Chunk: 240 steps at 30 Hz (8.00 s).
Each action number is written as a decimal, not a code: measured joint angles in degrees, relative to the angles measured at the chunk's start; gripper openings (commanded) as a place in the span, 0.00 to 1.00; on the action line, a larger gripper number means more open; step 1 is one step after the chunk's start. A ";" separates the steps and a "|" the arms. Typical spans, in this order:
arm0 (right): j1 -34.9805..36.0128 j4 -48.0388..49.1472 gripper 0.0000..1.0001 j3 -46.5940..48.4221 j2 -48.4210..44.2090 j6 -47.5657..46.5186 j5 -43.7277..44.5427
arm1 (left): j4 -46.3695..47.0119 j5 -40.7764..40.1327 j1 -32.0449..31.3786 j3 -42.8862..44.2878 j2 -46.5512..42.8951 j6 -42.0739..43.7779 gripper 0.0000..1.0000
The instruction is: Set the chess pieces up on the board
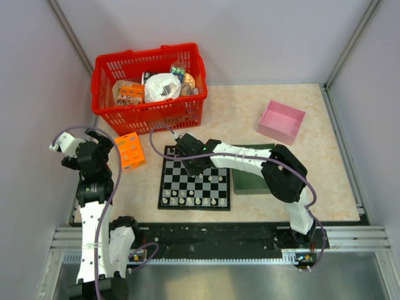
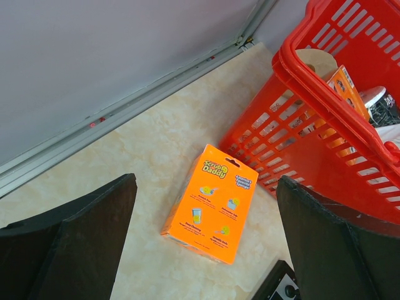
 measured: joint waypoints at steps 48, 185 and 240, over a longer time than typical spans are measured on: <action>5.20 -1.73 0.08 -7.02 -8.24 1.44 0.00 | 0.07 0.04 0.00 0.00 0.04 -0.13 0.99; 0.96 -1.66 0.09 -8.52 -9.51 1.33 4.04 | 0.55 0.66 0.00 -0.44 0.00 -0.61 0.99; 5.66 -2.73 0.32 -16.28 -11.56 5.68 2.84 | 0.87 1.05 0.00 -0.55 0.00 -0.61 0.99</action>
